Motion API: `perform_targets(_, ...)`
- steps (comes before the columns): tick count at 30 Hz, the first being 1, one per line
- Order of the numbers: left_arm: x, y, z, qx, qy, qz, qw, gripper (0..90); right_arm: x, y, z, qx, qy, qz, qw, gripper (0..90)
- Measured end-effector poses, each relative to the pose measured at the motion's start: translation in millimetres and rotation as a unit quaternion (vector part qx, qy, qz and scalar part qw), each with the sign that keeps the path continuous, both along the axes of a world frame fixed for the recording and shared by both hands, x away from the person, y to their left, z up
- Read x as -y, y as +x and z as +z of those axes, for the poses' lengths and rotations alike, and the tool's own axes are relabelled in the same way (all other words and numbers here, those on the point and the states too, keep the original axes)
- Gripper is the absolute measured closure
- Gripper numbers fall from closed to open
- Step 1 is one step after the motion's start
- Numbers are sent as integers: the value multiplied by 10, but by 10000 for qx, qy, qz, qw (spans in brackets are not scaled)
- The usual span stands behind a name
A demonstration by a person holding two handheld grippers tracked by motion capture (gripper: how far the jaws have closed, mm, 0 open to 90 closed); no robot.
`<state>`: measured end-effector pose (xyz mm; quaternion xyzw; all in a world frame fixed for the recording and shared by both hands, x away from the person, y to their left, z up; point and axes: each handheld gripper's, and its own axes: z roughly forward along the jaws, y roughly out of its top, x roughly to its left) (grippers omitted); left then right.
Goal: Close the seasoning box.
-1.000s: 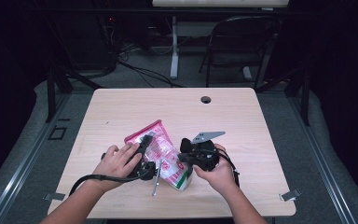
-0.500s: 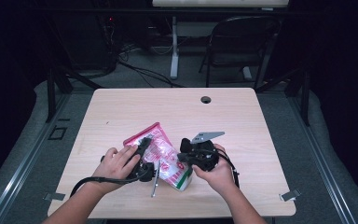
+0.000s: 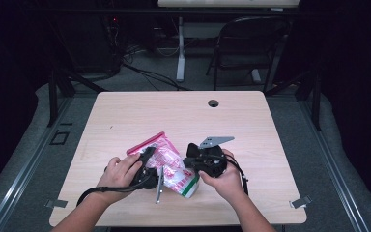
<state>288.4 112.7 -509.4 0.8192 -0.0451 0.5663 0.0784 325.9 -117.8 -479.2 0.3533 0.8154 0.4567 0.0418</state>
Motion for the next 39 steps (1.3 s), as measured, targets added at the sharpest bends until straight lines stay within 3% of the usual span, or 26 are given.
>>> perform_targets(10, -49, 12, -60, -188, -256, 99, 9994, 752, 16, -7, 23, 33, 61, -7, 10000, 796)
perform_targets(30, -95, 18, -100, -374, -391, 199, 9983, 754, 39, -35, 97, 73, 216, 23, 9997, 722)
perform_targets(39, -127, 27, -103, -662, -697, 302, 9949, 755, 69, -45, 140, 117, 258, -2, 9996, 719)
